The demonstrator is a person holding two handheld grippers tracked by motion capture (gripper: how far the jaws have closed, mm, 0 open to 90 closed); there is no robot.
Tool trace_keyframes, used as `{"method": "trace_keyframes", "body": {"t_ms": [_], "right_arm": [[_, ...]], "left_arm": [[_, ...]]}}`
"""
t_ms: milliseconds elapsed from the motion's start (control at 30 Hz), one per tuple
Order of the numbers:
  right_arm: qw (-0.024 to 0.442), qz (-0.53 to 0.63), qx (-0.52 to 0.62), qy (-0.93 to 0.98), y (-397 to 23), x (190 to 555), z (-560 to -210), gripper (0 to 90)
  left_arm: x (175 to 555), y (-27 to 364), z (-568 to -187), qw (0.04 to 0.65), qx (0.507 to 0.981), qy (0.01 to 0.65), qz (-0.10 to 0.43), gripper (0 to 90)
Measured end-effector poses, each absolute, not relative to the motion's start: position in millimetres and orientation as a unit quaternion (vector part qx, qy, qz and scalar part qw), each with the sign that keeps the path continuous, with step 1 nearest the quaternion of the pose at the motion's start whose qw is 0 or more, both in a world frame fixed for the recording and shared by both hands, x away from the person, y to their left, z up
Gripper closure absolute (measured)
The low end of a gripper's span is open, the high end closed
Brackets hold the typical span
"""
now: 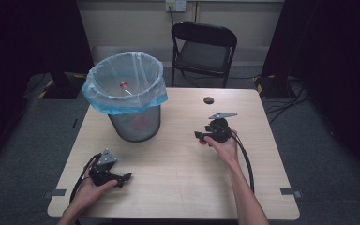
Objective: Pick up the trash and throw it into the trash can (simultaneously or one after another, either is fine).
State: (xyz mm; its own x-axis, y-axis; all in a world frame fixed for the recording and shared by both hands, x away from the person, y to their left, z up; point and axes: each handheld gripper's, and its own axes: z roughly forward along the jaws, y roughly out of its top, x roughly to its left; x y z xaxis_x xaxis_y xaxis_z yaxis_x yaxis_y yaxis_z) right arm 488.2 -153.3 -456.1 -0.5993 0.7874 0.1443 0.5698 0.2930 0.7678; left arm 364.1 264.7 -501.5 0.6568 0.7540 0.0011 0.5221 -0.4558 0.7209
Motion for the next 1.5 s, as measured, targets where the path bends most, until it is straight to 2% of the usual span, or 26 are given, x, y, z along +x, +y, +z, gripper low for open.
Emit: {"method": "trace_keyframes", "body": {"t_ms": [133, 667, 1067, 1500], "right_arm": [[0.131, 0.396, 0.431, 0.800, -154.2, 488.3, -466.5, 47.1], [0.136, 0.361, 0.438, 0.812, -153.7, 485.9, -488.1, 52.2], [0.171, 0.335, 0.420, 0.826, -147.0, 482.6, -488.8, 56.8], [0.173, 0.331, 0.426, 0.824, -145.9, 482.0, -488.0, 59.7]], "left_arm": [[364.1, 264.8, -501.5, 0.356, 0.838, 0.381, 0.163, 3.9], [364.1, 264.7, -501.5, 0.356, 0.838, 0.381, 0.163, 3.9], [364.1, 264.7, -501.6, 0.356, 0.837, 0.381, 0.163, 3.9], [364.0, 264.6, -501.6, 0.357, 0.837, 0.382, 0.162, 3.9]]}}
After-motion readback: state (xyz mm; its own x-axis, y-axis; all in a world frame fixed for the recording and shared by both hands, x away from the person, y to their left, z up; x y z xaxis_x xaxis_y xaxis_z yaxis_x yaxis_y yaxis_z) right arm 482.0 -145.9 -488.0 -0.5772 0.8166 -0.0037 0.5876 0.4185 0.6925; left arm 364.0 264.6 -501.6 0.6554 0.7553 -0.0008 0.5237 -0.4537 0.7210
